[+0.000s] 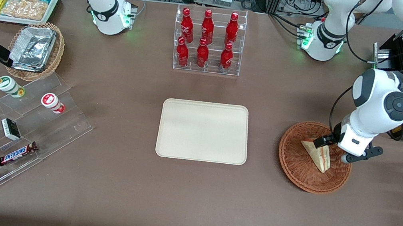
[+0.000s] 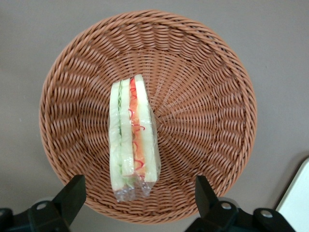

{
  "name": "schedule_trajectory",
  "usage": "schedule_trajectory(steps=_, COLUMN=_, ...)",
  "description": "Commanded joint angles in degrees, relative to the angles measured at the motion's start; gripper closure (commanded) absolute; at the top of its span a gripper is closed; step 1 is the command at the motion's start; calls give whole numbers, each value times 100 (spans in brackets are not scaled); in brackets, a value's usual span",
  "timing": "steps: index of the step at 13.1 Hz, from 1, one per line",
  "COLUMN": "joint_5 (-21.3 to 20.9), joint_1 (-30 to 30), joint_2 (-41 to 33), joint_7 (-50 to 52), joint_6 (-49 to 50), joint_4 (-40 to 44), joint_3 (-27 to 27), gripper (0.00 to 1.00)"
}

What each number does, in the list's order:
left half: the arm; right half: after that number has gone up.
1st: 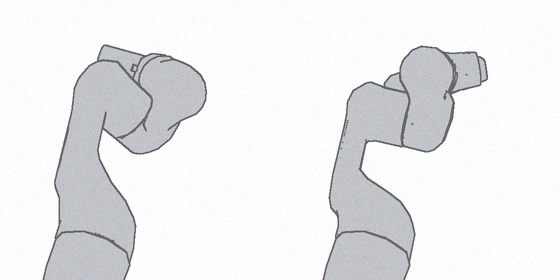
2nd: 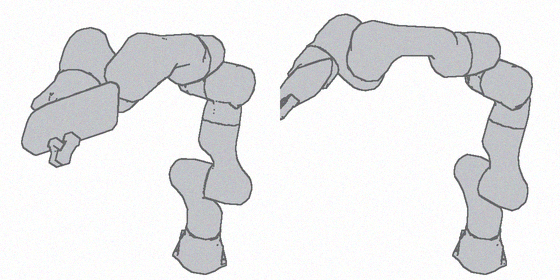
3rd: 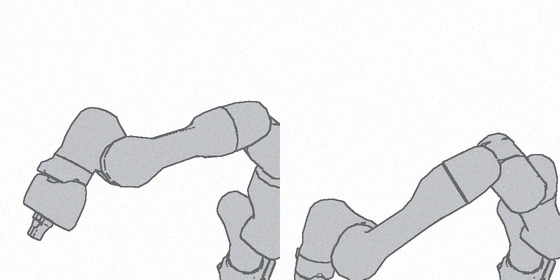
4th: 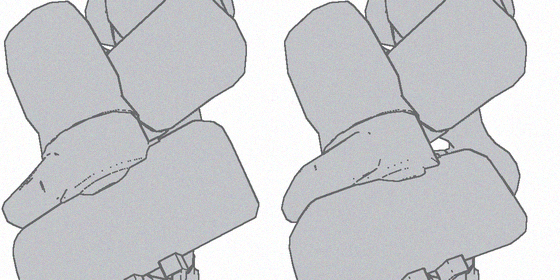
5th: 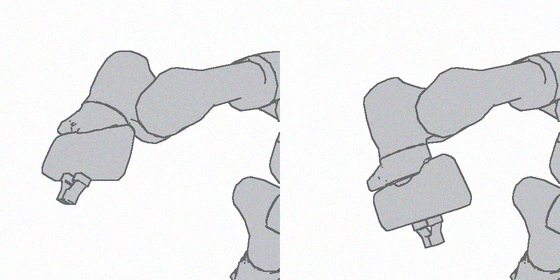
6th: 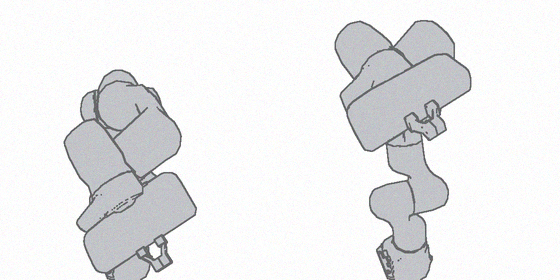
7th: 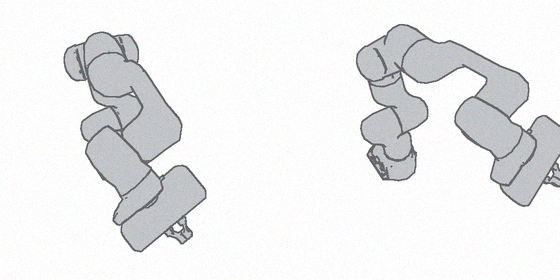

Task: Place sandwich from basket to tray
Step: 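Close the left gripper on the sandwich's edge and lift it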

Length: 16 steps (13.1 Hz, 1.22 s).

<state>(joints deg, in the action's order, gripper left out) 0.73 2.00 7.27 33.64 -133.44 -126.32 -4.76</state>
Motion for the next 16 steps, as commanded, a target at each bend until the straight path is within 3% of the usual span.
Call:
schedule_trajectory(steps=1, joint_5=15, joint_1=37, joint_2=81, joint_7=712, joint_6=-261, joint_4=-103, joint_3=27, gripper=0)
schedule_trajectory(steps=12, joint_5=-2, joint_1=20, joint_2=723, joint_7=793, joint_6=-463, joint_4=-86, joint_3=54, gripper=0)
schedule_trajectory(steps=13, joint_5=-2, joint_1=11, joint_2=767, joint_7=785, joint_6=-533, joint_4=-86, joint_3=63, gripper=3)
schedule_trajectory(steps=15, joint_5=-2, joint_1=2, joint_2=785, joint_7=785, joint_6=-578, joint_4=-86, joint_3=63, gripper=70)
schedule_trajectory(steps=16, joint_5=-2, joint_1=2, joint_2=785, joint_7=785, joint_6=-578, joint_4=-86, joint_3=63, gripper=96)
